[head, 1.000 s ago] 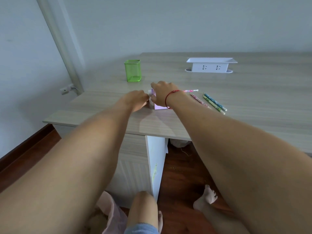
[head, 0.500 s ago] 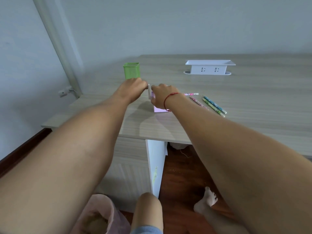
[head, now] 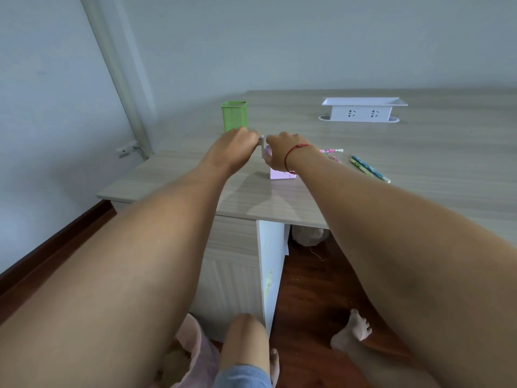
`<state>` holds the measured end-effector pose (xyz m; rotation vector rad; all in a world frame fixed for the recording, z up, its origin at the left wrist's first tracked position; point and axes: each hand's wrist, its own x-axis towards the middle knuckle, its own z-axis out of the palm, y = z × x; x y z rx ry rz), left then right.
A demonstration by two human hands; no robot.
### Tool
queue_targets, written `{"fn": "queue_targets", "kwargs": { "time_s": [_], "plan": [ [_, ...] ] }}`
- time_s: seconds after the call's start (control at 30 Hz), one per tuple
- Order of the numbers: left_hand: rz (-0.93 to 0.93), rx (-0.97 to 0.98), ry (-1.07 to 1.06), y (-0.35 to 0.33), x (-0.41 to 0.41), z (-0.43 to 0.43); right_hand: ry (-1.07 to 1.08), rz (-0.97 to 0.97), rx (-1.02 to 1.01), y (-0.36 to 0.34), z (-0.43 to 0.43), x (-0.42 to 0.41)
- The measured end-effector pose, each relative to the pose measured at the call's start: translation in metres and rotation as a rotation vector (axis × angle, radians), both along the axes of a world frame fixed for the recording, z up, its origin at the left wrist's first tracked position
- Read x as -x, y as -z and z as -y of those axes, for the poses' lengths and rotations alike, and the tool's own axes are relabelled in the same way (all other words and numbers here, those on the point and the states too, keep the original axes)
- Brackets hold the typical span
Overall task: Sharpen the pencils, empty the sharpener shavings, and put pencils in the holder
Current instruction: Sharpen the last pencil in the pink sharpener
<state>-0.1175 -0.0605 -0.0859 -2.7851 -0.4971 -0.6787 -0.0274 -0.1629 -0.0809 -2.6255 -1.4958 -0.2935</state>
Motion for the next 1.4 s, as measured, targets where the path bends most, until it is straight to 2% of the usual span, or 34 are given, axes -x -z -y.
{"fn": "queue_targets", "kwargs": {
  "time_s": [0.27, 0.37, 0.57, 0.93, 1.07, 1.2, 1.4],
  "plan": [
    [-0.069, -0.059, 0.067, 0.021, 0.021, 0.017, 0.005, 0.012, 0.005, 0.003, -0.002, -0.002],
    [-0.076, 0.015, 0.033, 0.027, 0.026, 0.024, -0.006, 0.013, 0.003, 0.003, -0.003, -0.001],
    [-0.184, -0.054, 0.013, 0.018, 0.024, 0.025, -0.029, 0.018, 0.013, 0.004, -0.002, -0.004],
    [-0.357, -0.005, -0.095, 0.05, -0.002, 0.01, -0.079, 0.013, -0.01, 0.009, -0.001, -0.009],
    [-0.372, -0.008, -0.087, 0.051, -0.012, -0.007, -0.093, 0.028, -0.019, 0.011, 0.0, -0.01],
    [-0.352, 0.073, -0.106, 0.031, -0.022, -0.014, -0.091, 0.029, -0.02, 0.008, 0.002, -0.009],
    [-0.271, -0.065, -0.079, 0.002, -0.027, -0.024, -0.06, 0.008, -0.027, 0.007, 0.003, -0.008]
  ]
}}
